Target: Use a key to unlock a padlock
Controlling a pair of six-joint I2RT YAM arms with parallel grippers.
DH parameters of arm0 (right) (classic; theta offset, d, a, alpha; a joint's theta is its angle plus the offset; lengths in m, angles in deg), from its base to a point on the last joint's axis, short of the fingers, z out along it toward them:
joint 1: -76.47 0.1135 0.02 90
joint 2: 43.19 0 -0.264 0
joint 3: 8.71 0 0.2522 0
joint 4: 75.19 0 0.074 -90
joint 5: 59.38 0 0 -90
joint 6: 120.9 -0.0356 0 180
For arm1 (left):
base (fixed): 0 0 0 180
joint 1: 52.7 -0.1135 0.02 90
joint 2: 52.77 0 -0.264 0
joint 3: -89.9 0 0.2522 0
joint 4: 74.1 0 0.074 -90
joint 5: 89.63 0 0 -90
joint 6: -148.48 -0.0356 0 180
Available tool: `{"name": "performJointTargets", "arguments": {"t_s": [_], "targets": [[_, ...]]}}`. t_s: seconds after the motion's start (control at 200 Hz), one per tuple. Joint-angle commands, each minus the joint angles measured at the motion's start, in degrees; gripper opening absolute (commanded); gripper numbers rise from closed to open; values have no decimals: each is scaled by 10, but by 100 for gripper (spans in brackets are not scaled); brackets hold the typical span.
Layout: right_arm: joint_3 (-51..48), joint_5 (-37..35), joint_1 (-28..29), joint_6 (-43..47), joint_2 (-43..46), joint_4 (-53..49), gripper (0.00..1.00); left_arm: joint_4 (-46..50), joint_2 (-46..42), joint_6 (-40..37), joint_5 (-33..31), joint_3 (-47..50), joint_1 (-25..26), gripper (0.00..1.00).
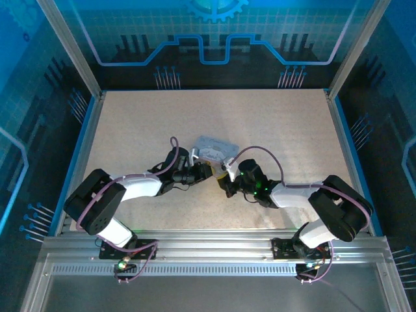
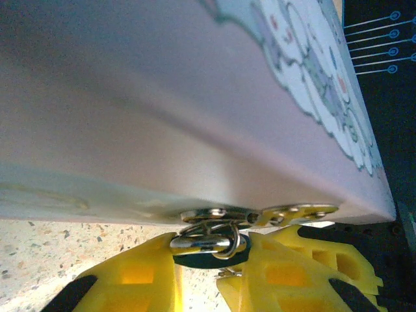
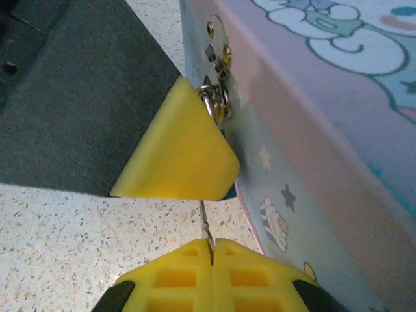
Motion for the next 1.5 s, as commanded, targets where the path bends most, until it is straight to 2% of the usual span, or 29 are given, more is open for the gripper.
{"name": "performJointTargets", "arguments": {"t_s": [0.0, 0.84, 1.496], "targets": [[9, 2, -9, 1, -8, 32, 3, -15, 7, 4, 29, -1, 9, 20], [-16, -54, -5, 0, 7, -34, 3, -6, -11, 11, 3, 5, 9, 20], [-12, -46, -5, 3, 7, -17, 3, -4, -12, 12, 4, 7, 10, 20]]}}
